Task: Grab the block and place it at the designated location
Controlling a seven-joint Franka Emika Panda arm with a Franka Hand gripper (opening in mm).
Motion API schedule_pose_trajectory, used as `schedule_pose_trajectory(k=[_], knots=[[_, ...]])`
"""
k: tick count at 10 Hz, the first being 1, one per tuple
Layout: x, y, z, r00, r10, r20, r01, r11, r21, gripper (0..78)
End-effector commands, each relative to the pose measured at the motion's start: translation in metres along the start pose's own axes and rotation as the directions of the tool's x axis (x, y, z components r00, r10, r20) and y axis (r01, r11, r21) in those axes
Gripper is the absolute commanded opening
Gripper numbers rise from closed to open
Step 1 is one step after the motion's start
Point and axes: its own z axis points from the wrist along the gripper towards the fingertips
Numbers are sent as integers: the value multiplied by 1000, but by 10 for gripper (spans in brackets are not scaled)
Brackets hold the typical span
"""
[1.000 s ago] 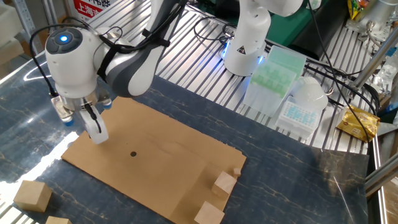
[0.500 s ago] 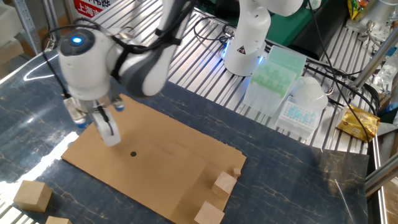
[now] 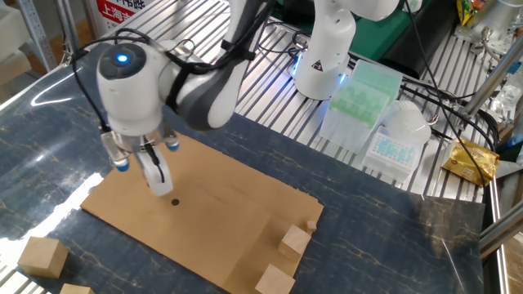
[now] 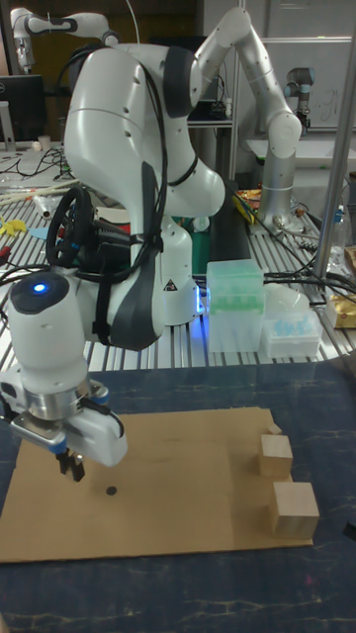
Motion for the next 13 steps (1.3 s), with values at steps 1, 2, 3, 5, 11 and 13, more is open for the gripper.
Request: schedule_pose_trajectory(k=[1,2,3,5,11,13], knots=[[38,35,3,994,112,17,-112,993,-23,12],[41,40,4,992,125,21,-125,992,-25,12],[42,46,5,990,138,21,-137,990,-25,12],[44,50,7,989,146,20,-145,989,-26,12],[34,52,22,992,118,48,-117,993,-24,12],[32,51,24,991,124,49,-122,992,-26,12]])
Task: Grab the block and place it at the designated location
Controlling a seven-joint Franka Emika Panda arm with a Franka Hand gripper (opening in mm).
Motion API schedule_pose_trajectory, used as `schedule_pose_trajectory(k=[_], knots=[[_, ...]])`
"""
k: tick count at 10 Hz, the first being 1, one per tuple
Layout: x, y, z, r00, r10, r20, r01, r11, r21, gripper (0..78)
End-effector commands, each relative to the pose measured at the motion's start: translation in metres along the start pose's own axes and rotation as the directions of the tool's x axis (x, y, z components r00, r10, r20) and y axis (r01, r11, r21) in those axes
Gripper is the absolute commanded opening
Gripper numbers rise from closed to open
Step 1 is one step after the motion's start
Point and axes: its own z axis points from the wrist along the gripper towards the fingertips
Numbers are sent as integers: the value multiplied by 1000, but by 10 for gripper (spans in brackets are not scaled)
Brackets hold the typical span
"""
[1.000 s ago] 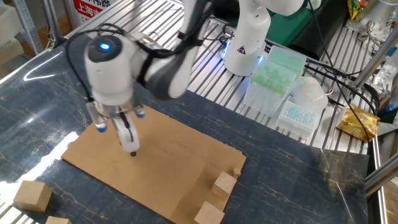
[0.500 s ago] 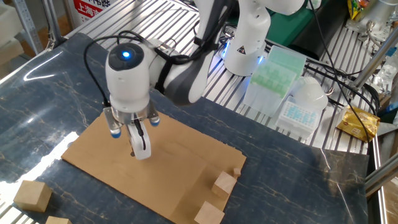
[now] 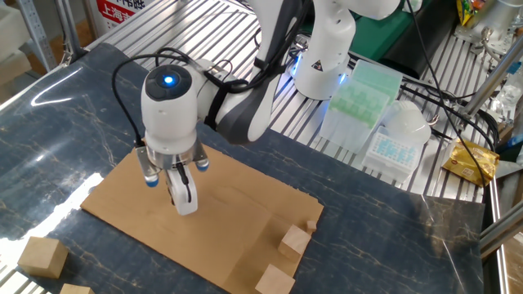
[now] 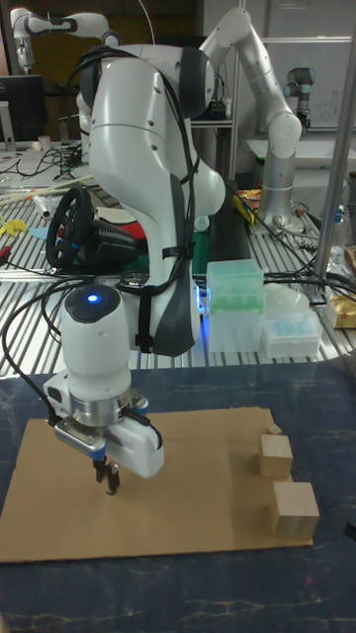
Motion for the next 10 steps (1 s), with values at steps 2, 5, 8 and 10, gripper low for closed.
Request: schedule_pose_trajectory(k=[2,5,8,10], knots=[[-3,0,1,1000,9,4,-9,1000,-6,12],[-1,-1,6,1000,-4,3,4,1000,-8,12],[-1,-1,10,1000,-6,6,6,1000,-9,12],[-1,-1,10,1000,0,6,0,1000,-7,12]])
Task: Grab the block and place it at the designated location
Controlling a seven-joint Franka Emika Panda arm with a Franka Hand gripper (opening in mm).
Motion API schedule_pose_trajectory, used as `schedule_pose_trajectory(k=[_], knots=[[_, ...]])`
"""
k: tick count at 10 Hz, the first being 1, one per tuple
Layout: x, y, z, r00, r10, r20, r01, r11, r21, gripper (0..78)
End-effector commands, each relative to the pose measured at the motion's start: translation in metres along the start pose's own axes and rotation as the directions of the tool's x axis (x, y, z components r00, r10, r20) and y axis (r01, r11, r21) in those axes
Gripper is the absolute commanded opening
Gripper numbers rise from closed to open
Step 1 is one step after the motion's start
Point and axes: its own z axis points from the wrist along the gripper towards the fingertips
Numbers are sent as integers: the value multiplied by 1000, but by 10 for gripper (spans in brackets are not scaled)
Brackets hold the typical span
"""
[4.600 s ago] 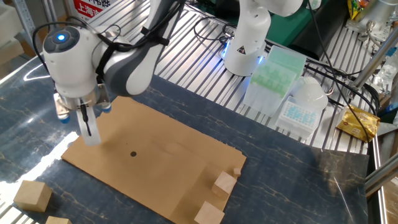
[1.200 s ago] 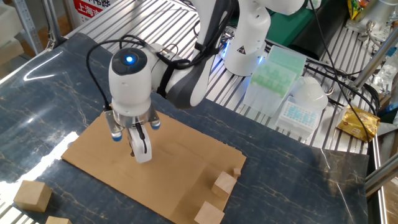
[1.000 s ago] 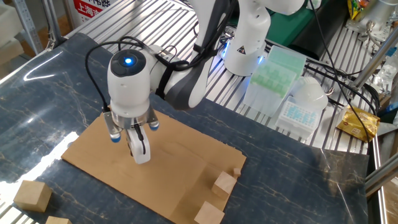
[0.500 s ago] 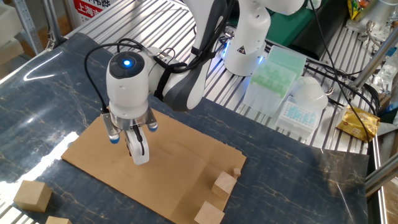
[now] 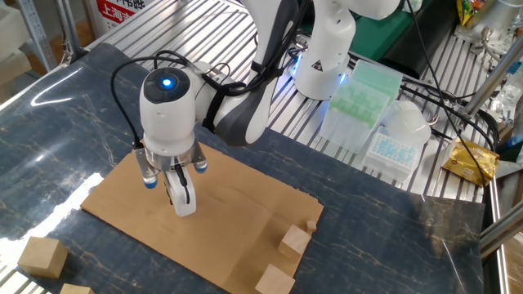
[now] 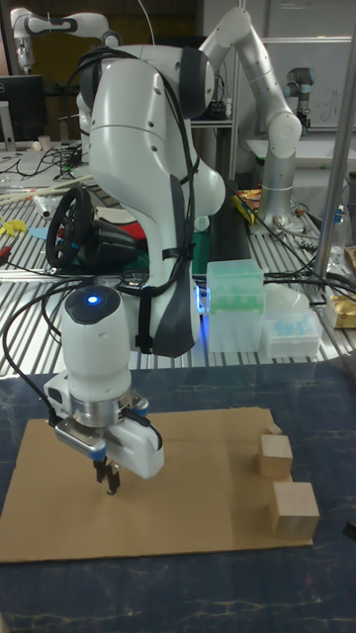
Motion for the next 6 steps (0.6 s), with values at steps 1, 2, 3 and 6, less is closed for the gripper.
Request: schedule_pose_trajectory(k=[1,2,3,6], knots=[[-1,-1,7,1000,5,9,-5,1000,-4,12],[-1,-1,7,1000,5,8,-5,1000,-4,12],[-1,-1,6,1000,1,8,-1,1000,-3,774],[-1,-1,6,1000,1,8,-1,1000,-3,774]])
